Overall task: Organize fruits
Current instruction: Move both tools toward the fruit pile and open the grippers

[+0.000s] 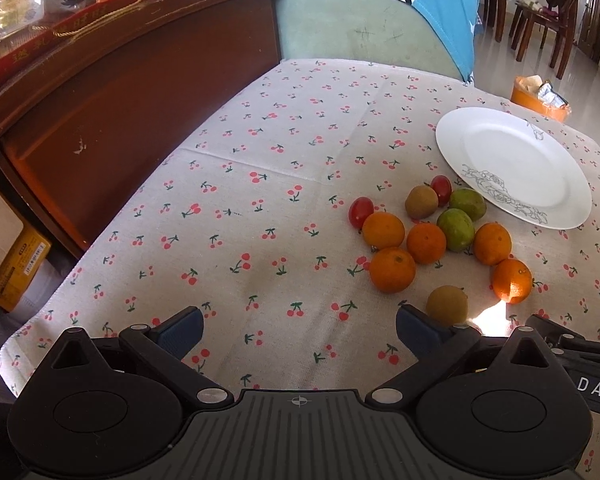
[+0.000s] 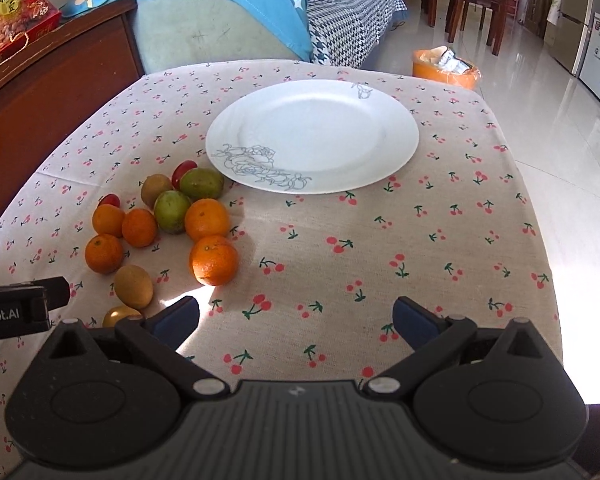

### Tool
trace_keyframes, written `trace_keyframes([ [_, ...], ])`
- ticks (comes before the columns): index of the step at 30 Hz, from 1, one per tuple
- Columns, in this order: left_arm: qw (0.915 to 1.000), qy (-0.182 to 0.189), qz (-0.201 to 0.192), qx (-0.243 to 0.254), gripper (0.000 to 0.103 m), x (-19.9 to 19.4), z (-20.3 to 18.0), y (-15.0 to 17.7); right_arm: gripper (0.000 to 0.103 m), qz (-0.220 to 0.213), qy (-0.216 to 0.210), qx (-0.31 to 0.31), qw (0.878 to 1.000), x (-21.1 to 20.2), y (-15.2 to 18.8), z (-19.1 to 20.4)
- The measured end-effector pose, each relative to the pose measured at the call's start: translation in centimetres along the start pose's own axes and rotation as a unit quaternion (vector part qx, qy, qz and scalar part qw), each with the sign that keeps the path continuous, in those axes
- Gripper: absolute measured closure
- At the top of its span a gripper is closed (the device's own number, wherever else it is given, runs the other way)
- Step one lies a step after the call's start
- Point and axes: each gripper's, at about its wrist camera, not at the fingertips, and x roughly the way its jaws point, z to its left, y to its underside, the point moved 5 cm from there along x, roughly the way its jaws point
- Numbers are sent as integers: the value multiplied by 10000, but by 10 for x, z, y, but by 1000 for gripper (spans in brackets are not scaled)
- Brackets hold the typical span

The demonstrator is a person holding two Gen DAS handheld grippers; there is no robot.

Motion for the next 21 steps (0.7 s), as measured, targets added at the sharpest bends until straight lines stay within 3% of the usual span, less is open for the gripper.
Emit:
trace_keyframes([
  [21, 9997, 53, -5, 219, 0, -4, -11, 3, 1, 48, 145, -21, 9999, 2, 1, 4],
])
